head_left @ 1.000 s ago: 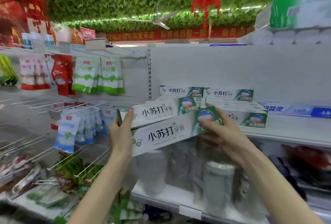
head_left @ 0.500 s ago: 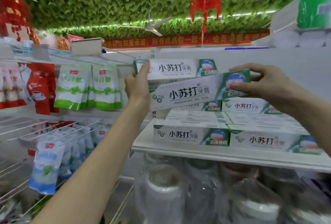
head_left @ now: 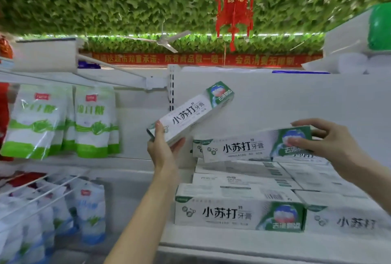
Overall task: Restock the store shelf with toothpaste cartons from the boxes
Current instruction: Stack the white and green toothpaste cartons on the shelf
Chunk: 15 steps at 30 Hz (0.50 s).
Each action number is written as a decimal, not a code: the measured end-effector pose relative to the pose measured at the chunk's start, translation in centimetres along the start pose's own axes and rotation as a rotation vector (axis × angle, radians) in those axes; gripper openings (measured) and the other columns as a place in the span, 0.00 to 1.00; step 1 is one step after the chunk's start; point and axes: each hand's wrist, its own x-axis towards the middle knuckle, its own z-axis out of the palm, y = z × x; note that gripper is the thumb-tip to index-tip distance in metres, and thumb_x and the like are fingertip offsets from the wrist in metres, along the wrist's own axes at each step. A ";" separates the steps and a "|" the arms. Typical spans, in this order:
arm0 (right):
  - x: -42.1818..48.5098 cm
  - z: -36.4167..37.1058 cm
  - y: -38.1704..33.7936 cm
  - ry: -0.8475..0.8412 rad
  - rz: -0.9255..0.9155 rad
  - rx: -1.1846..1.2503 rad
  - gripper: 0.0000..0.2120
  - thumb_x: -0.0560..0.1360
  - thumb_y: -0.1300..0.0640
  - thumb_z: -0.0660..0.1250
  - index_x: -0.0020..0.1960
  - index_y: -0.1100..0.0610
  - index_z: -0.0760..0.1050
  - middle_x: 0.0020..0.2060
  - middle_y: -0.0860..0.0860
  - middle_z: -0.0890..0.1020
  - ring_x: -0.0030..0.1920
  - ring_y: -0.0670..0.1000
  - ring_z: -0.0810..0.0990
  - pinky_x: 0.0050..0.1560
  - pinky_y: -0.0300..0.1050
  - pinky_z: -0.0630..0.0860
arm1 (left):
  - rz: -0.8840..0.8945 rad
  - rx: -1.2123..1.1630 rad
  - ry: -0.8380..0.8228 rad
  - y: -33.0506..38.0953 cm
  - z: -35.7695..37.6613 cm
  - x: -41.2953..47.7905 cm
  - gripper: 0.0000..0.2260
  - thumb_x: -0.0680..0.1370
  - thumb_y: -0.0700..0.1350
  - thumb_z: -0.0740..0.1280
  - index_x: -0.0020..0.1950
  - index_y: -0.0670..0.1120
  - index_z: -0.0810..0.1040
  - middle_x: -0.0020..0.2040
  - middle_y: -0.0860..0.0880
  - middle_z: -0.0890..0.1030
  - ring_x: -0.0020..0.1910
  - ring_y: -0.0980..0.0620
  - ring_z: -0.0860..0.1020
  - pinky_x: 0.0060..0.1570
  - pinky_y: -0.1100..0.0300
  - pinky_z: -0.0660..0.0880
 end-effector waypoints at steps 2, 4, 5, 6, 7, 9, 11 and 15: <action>1.3 2.0 1.0 0.020 0.020 0.051 0.17 0.62 0.63 0.77 0.49 0.52 0.80 0.43 0.60 0.83 0.40 0.56 0.81 0.32 0.36 0.79 | -0.005 -0.017 0.022 -1.0 -0.7 0.3 0.15 0.80 0.51 0.64 0.60 0.41 0.75 0.49 0.44 0.81 0.46 0.49 0.80 0.40 0.59 0.82; 2.4 3.7 2.0 0.005 0.023 0.081 0.17 0.64 0.66 0.76 0.50 0.54 0.79 0.44 0.60 0.82 0.39 0.56 0.81 0.30 0.35 0.77 | 0.034 -0.012 0.062 -1.3 -1.4 1.0 0.17 0.80 0.51 0.64 0.64 0.41 0.74 0.51 0.44 0.81 0.47 0.49 0.80 0.44 0.58 0.82; 2.9 4.3 2.5 -0.003 0.016 0.066 0.17 0.65 0.67 0.76 0.51 0.55 0.79 0.44 0.59 0.82 0.39 0.55 0.81 0.30 0.34 0.76 | 0.052 -0.010 0.070 -1.3 -1.6 1.3 0.18 0.80 0.51 0.64 0.65 0.41 0.73 0.52 0.43 0.81 0.48 0.49 0.80 0.45 0.58 0.82; 3.2 4.9 2.9 -0.006 0.009 0.047 0.17 0.65 0.67 0.76 0.52 0.55 0.79 0.44 0.58 0.82 0.38 0.53 0.81 0.29 0.34 0.76 | 0.060 -0.007 0.070 -1.3 -1.9 1.6 0.19 0.80 0.51 0.64 0.65 0.41 0.73 0.53 0.43 0.81 0.49 0.48 0.80 0.44 0.58 0.82; 3.4 5.5 3.2 -0.009 0.003 0.033 0.18 0.66 0.66 0.76 0.53 0.55 0.78 0.45 0.57 0.82 0.38 0.52 0.81 0.30 0.34 0.76 | 0.061 -0.006 0.065 -1.3 -2.1 1.7 0.19 0.80 0.52 0.64 0.65 0.41 0.73 0.53 0.43 0.81 0.51 0.47 0.81 0.43 0.59 0.81; 3.8 6.5 3.7 -0.029 0.008 0.008 0.18 0.66 0.65 0.76 0.53 0.54 0.78 0.45 0.57 0.82 0.39 0.51 0.82 0.33 0.36 0.78 | 0.059 0.003 0.040 -1.2 -2.1 1.7 0.19 0.79 0.53 0.64 0.65 0.41 0.73 0.52 0.43 0.81 0.52 0.47 0.81 0.42 0.60 0.81; 4.2 7.2 3.9 -0.074 0.014 -0.069 0.18 0.64 0.62 0.78 0.52 0.52 0.78 0.45 0.56 0.83 0.41 0.52 0.83 0.37 0.40 0.81 | 0.058 0.021 0.012 -1.3 -2.0 1.4 0.19 0.79 0.53 0.64 0.64 0.42 0.74 0.52 0.43 0.82 0.51 0.48 0.82 0.43 0.60 0.81; 5.0 8.0 3.9 -0.121 -0.015 -0.290 0.20 0.62 0.58 0.80 0.50 0.50 0.77 0.45 0.52 0.82 0.44 0.50 0.81 0.41 0.43 0.78 | 0.035 0.040 -0.043 -1.4 -1.7 1.3 0.15 0.79 0.53 0.64 0.59 0.44 0.77 0.51 0.44 0.82 0.51 0.47 0.81 0.39 0.62 0.81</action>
